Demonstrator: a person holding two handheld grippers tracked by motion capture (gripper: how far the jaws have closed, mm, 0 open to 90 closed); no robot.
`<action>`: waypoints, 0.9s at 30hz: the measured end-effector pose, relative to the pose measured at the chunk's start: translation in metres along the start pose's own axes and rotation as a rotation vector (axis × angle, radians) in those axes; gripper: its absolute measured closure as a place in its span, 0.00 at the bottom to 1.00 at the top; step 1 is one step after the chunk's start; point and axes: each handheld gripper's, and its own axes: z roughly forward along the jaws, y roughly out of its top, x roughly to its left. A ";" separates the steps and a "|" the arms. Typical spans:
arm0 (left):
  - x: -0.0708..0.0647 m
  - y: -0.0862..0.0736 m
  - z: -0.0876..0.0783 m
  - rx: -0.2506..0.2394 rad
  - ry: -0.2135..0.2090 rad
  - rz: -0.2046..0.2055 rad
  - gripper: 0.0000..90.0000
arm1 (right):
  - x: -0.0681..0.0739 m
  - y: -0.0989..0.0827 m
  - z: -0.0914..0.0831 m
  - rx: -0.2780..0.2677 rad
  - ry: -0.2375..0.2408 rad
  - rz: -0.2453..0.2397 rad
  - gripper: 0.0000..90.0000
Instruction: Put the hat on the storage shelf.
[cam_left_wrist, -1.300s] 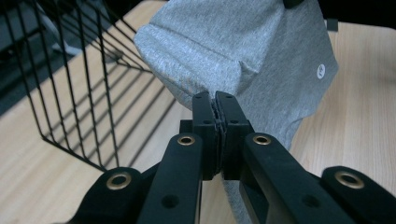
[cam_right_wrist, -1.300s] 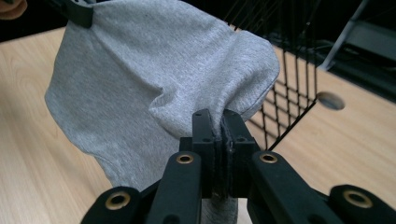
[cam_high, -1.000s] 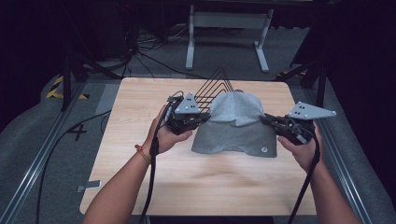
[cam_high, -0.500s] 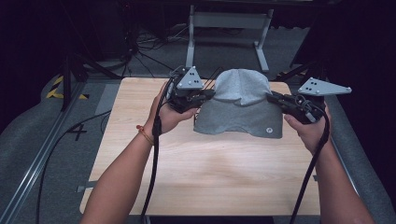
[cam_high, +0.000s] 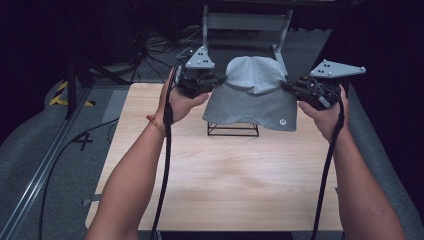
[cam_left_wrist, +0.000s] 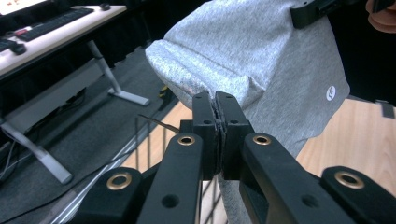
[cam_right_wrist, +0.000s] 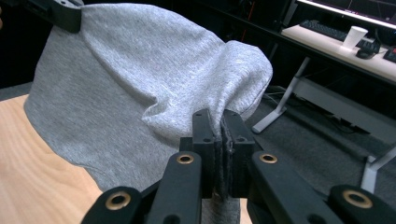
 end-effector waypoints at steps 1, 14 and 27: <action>0.002 0.002 0.000 -0.001 0.000 0.000 0.98 | -0.002 0.004 0.003 -0.005 0.000 -0.001 0.95; 0.038 0.017 0.016 0.005 0.056 -0.040 0.98 | -0.027 0.034 0.030 -0.025 -0.034 0.009 0.95; 0.066 0.013 0.040 0.025 0.093 -0.092 0.98 | -0.051 0.030 0.063 -0.016 -0.044 0.058 0.95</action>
